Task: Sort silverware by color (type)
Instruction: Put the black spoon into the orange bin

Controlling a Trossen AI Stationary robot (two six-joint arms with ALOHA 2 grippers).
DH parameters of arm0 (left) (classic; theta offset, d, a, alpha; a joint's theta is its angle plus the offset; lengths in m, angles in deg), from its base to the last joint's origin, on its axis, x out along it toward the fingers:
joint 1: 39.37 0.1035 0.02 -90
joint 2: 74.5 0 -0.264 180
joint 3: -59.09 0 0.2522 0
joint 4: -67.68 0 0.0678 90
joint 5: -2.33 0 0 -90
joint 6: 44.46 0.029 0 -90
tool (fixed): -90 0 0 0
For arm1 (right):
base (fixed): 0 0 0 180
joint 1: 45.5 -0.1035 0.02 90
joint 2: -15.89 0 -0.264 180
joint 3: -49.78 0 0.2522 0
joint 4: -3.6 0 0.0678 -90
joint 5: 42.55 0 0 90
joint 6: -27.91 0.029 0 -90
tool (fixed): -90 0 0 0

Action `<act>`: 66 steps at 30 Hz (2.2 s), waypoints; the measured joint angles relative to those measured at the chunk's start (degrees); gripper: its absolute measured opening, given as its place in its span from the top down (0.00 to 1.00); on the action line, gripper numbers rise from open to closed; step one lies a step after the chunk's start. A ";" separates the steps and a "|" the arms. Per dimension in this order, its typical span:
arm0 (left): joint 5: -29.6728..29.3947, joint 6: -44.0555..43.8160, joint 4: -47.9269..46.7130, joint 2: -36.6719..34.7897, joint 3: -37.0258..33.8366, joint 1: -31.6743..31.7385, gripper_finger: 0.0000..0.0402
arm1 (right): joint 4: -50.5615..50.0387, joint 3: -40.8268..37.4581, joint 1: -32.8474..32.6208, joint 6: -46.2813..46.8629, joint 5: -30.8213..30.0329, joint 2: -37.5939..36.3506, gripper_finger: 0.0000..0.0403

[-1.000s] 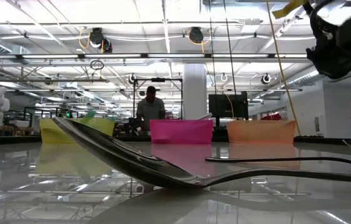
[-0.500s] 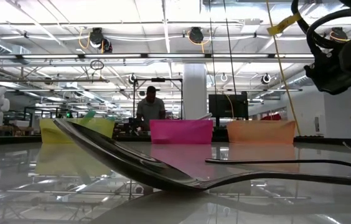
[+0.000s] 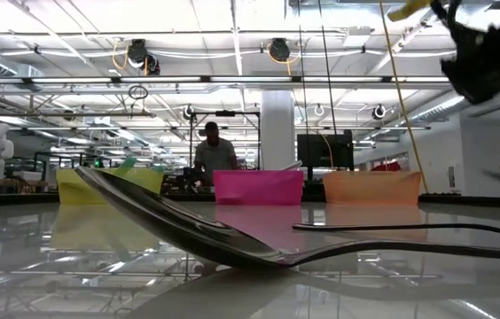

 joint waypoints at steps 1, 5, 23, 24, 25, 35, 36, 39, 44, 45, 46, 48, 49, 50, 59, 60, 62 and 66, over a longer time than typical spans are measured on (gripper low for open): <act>0.00 -0.35 0.12 0.00 0.00 0.33 0.69 | -0.52 0.01 0.01 -0.80 -0.10 -1.13 0.99; -0.02 -2.32 0.29 0.00 0.00 1.77 0.69 | -2.86 0.02 0.08 -2.40 -1.72 -6.34 0.99; -1.50 -19.61 3.92 0.18 0.02 6.84 0.52 | -9.53 0.09 5.84 -18.37 -15.04 -24.39 0.99; -1.51 -21.43 4.18 0.27 0.02 7.27 0.48 | -9.32 0.09 6.53 -20.27 -15.49 -24.61 0.99; -1.51 -23.70 4.30 0.36 0.02 7.76 0.44 | -8.99 0.09 7.13 -22.23 -16.02 -24.72 0.99; -1.37 -33.77 10.51 0.42 0.04 11.52 0.31 | -8.45 0.09 12.63 -33.75 -16.56 -25.25 0.99; -1.24 -35.49 10.59 0.42 0.04 11.64 0.31 | -8.26 0.09 13.04 -33.84 -16.48 -25.60 0.99; -0.83 -40.46 10.62 1.27 0.09 12.13 0.31 | -6.75 0.11 14.50 -33.88 -16.43 -26.68 0.99; 4.56 -48.65 10.10 2.88 0.00 13.69 0.31 | -3.99 0.20 16.74 -35.92 -16.49 -28.96 0.99; 5.69 -49.54 10.05 3.12 0.02 13.97 0.31 | -3.70 0.21 17.08 -36.82 -16.54 -29.23 0.99; 6.62 -50.26 9.98 3.54 0.02 14.31 0.31 | -3.50 0.20 17.51 -37.85 -16.55 -29.49 0.99; 8.13 -51.74 10.75 4.61 0.04 14.75 0.31 | -2.66 0.20 18.47 -40.48 -16.61 -29.86 0.99; 8.57 -52.29 10.87 5.08 0.04 14.92 0.31 | -2.49 0.20 18.87 -41.89 -16.65 -29.95 0.99; 8.80 -52.79 11.00 5.65 0.02 15.06 0.31 | -2.30 0.20 19.29 -43.20 -16.65 -29.97 0.99; 11.07 -54.47 17.94 9.29 0.02 15.68 0.31 | -1.76 0.20 22.33 -50.17 -16.81 -29.51 0.99; 11.24 -54.51 18.21 9.42 0.02 15.64 0.31 | -1.74 0.20 22.55 -50.66 -16.85 -29.51 0.99; 11.47 -54.52 18.37 9.94 0.00 15.60 0.31 | -1.63 0.20 22.85 -51.42 -17.26 -29.49 0.99; 12.01 -54.67 19.50 11.02 -0.05 15.58 0.31 | -0.19 0.20 23.02 -54.26 -18.56 -29.49 0.99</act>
